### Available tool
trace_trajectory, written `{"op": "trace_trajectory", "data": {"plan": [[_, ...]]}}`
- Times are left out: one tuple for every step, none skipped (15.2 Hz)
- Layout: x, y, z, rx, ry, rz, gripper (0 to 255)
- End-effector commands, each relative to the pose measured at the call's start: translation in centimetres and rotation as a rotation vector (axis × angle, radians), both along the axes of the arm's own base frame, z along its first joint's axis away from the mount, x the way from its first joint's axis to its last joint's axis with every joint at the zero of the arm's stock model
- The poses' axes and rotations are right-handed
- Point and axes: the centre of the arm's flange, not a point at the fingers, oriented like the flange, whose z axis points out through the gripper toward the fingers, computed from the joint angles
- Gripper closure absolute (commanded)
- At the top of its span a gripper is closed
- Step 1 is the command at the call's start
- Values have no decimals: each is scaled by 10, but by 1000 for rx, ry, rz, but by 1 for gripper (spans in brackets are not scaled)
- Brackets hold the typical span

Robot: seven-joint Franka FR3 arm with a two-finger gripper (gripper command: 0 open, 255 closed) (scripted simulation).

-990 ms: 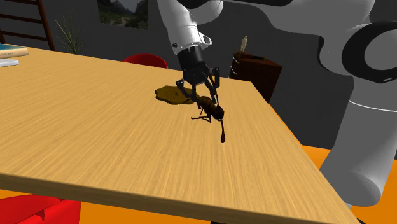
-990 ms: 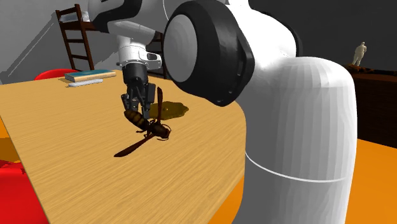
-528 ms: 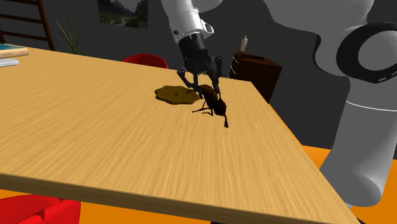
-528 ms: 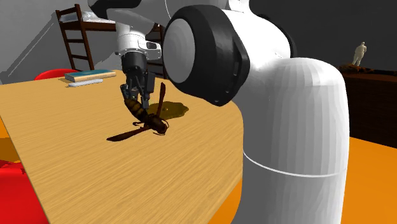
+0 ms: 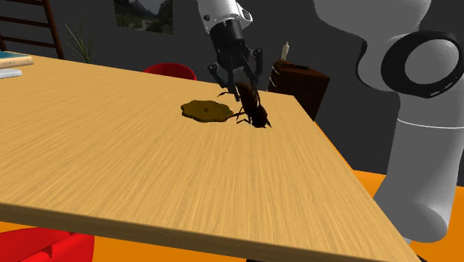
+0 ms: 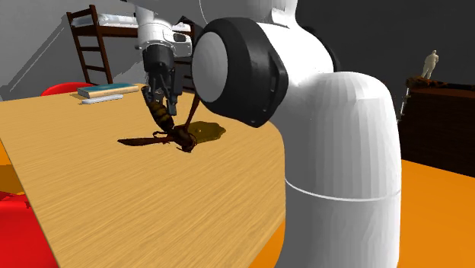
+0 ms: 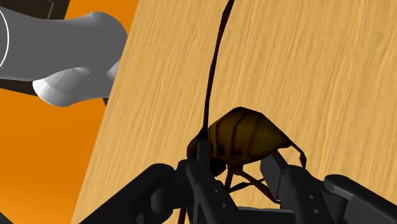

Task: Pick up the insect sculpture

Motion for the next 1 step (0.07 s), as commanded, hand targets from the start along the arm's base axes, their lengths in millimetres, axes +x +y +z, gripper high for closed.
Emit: {"op": "trace_trajectory", "data": {"plan": [[0,0,3,0,0,0,255]]}}
